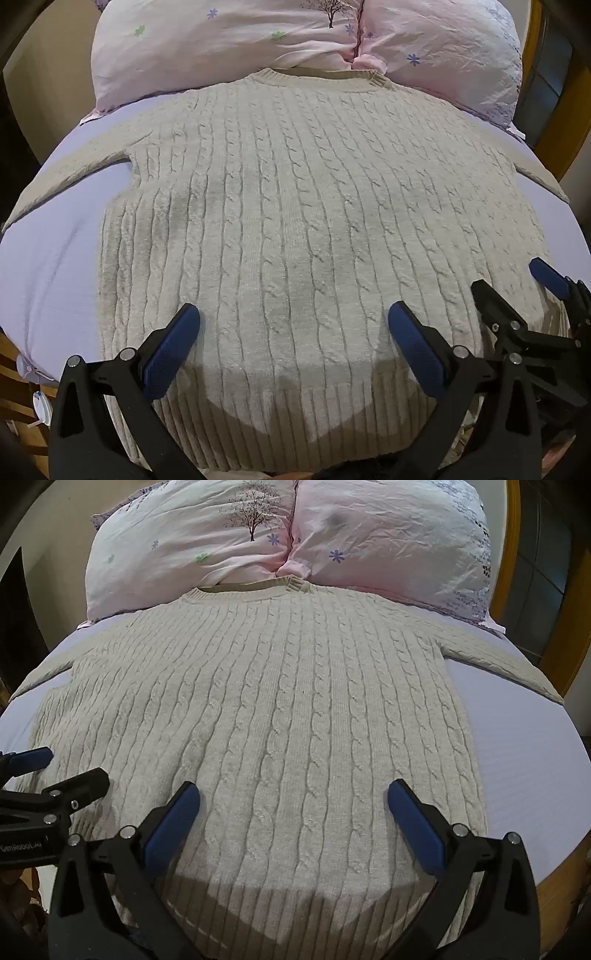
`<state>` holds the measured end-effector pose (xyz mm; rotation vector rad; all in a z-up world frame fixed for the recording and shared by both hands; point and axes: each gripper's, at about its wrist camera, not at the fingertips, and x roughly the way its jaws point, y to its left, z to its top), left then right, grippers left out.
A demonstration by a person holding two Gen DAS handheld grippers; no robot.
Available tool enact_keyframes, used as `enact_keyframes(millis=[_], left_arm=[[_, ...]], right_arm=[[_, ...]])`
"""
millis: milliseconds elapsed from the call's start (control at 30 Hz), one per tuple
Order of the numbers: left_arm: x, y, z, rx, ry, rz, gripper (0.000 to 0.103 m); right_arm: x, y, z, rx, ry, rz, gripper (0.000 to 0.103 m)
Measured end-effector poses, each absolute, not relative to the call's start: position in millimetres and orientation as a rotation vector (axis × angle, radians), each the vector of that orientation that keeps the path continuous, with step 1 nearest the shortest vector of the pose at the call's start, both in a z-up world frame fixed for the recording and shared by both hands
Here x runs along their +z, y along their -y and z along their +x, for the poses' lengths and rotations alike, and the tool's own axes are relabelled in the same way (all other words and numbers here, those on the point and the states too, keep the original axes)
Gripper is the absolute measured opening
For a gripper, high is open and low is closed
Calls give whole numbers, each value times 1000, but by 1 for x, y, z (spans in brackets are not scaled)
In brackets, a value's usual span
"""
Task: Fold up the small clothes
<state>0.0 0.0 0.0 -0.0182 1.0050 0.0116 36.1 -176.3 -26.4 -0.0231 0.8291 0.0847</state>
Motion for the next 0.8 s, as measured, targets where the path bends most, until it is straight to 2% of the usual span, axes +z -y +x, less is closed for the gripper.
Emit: enact_keyframes(millis=[800], left_arm=[[0, -6, 2, 49, -998, 0, 102]], right_arm=[[-26, 176, 36, 84, -828, -24, 101]])
